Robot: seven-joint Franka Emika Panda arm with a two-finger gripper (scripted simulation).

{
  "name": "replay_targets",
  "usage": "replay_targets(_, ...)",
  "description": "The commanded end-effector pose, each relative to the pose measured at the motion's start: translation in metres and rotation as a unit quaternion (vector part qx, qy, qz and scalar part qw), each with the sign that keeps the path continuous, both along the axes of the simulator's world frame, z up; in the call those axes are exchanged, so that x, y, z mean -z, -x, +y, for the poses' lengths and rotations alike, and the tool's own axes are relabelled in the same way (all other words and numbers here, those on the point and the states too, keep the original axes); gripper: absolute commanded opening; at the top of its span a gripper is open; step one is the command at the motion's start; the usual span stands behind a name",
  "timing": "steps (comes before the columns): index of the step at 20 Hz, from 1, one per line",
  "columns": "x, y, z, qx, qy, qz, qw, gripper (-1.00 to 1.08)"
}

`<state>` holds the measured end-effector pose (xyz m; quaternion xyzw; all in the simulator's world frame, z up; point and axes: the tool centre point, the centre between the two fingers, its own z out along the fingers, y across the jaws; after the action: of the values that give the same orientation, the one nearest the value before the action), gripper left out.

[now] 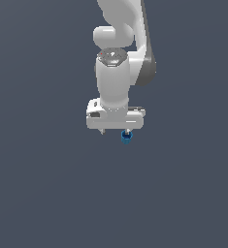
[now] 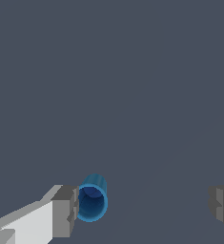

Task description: Pick up the object and move it to a goal position.

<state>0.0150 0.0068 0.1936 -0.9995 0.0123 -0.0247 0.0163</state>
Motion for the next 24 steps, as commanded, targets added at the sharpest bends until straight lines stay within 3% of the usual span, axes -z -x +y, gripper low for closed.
replay_targets(1,0.0,0.0,0.0,0.0,0.0,0.0,1.0,1.0)
replay_targets(15,0.006,0.001,-0.004,-0.022,0.004,0.001,0.9998,1.0)
replay_targets(24,0.034,0.017,0.015,-0.001,0.006,0.008,0.9999,1.0)
